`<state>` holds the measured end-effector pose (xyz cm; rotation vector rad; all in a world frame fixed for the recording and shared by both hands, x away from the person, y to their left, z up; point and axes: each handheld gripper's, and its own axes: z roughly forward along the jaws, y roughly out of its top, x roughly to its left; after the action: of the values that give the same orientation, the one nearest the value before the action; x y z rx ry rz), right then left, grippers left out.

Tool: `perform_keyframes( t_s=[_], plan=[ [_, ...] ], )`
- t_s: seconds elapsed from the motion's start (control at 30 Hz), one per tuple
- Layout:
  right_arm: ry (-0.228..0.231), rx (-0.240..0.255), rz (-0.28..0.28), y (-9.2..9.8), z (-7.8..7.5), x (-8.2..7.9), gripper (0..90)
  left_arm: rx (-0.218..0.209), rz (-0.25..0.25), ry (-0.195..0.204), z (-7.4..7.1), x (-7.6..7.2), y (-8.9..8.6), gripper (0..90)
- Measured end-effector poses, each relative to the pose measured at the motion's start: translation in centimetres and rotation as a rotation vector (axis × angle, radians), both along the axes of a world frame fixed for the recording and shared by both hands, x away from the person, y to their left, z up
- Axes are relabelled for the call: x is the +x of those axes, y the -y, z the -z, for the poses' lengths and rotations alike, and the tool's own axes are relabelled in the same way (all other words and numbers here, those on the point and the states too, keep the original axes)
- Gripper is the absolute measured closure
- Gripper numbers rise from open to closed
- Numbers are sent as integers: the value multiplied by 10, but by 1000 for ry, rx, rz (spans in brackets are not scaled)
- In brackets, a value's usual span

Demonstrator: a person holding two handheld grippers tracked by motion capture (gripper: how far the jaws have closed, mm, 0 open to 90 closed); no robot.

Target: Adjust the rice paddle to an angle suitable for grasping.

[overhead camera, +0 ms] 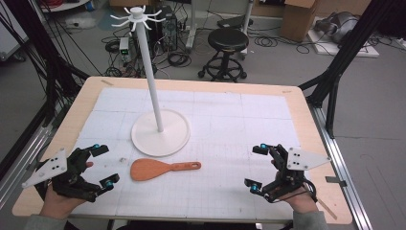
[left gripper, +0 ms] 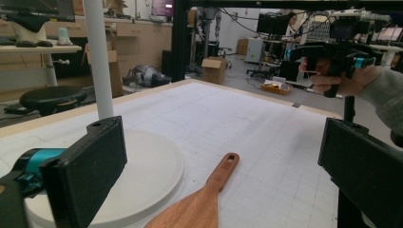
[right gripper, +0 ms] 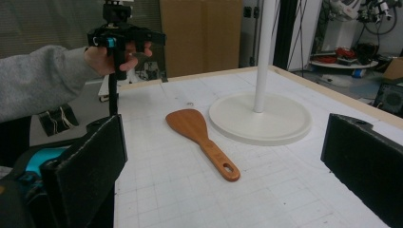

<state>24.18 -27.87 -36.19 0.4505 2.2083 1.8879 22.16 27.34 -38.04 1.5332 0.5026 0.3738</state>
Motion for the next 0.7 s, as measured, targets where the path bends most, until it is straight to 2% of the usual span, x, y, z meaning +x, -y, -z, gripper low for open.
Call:
perform_keyframes(
  t_s=[0.3,0.5,0.7],
  plan=[
    [-17,-6,20,3,4,1,0,3,45,-28,5,2,5,26],
    [-22,1,29,3,4,1,0,27,62,-17,6,-1,9,26],
    [-33,-5,20,1,5,4,0,29,52,-12,7,0,11,26]
  ],
)
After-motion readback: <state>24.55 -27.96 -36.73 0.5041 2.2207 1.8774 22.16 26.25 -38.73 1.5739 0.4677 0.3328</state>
